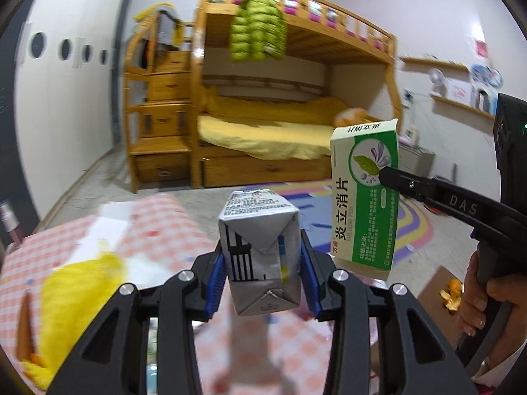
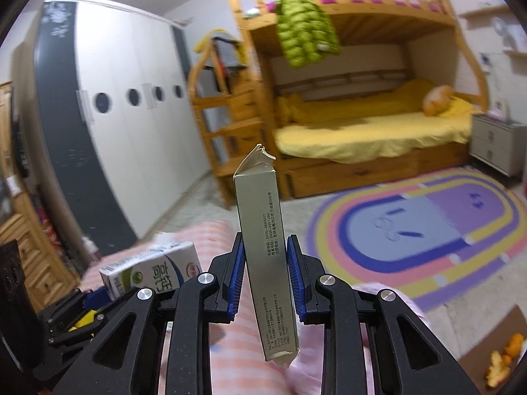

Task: Collect trash
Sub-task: 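Carry the carton and medicine box over the bin and release both, then grasp the brown leather piece with the left gripper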

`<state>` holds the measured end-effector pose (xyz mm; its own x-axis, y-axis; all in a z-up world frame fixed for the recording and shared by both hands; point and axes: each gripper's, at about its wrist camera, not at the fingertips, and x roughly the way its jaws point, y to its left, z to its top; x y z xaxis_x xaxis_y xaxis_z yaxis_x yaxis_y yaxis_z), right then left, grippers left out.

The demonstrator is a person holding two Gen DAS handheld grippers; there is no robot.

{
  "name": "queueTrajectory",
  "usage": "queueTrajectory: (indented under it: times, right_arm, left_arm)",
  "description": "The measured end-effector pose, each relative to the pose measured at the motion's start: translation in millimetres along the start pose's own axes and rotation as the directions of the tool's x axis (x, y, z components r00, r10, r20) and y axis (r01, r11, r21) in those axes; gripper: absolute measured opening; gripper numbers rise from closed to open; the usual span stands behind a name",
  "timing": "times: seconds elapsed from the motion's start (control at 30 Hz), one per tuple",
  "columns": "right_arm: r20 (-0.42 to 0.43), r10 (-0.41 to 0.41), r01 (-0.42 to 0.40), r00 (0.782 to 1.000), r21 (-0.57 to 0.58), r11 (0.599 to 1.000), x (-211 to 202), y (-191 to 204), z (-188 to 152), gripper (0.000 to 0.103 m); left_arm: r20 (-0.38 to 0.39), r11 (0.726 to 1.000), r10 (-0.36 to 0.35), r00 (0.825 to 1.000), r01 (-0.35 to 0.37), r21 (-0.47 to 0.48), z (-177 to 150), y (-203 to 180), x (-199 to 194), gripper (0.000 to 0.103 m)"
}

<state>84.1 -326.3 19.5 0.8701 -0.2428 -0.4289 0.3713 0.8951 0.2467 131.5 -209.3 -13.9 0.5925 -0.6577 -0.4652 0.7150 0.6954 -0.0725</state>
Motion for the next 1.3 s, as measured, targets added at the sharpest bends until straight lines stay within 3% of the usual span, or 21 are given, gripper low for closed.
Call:
queueTrajectory:
  times: [0.17, 0.4, 0.47, 0.5, 0.63, 0.93, 1.3]
  right_arm:
    - [-0.064, -0.106, 0.11, 0.992, 0.051, 0.993, 7, -45, -26, 0.026]
    - [-0.107, -0.172, 0.181, 0.979, 0.085, 0.98, 23, -86, -44, 0.03]
    - [-0.128, -0.174, 0.188, 0.976, 0.104, 0.977, 31, -93, -47, 0.04]
    - [-0.142, -0.171, 0.188, 0.975, 0.119, 0.975, 34, -97, -50, 0.052]
    - [-0.148, -0.164, 0.186, 0.975, 0.147, 0.972, 32, -101, -54, 0.054]
    - [-0.119, -0.088, 0.101, 0.989, 0.114, 0.988, 8, -57, -30, 0.054]
    - [-0.126, 0.112, -0.118, 0.986, -0.046, 0.992, 12, 84, -9, 0.054]
  left_arm:
    - [-0.061, 0.997, -0.07, 0.996, 0.072, 0.041, -7, -40, 39, 0.038]
    - [-0.13, 0.993, -0.105, 0.986, 0.111, 0.036, -16, -64, 78, 0.04]
    - [-0.147, 0.994, -0.1, 0.984, 0.106, 0.029, -16, -64, 85, 0.062]
    - [-0.14, 0.995, -0.092, 0.986, 0.096, 0.025, -16, -63, 85, 0.069]
    - [-0.125, 0.997, -0.072, 0.99, 0.073, 0.005, -12, -51, 76, 0.069]
    - [-0.073, 0.998, -0.005, 0.997, 0.0, -0.057, 3, -16, 26, 0.071]
    - [-0.036, 0.981, 0.163, 0.986, -0.165, -0.1, 3, 63, -55, 0.081]
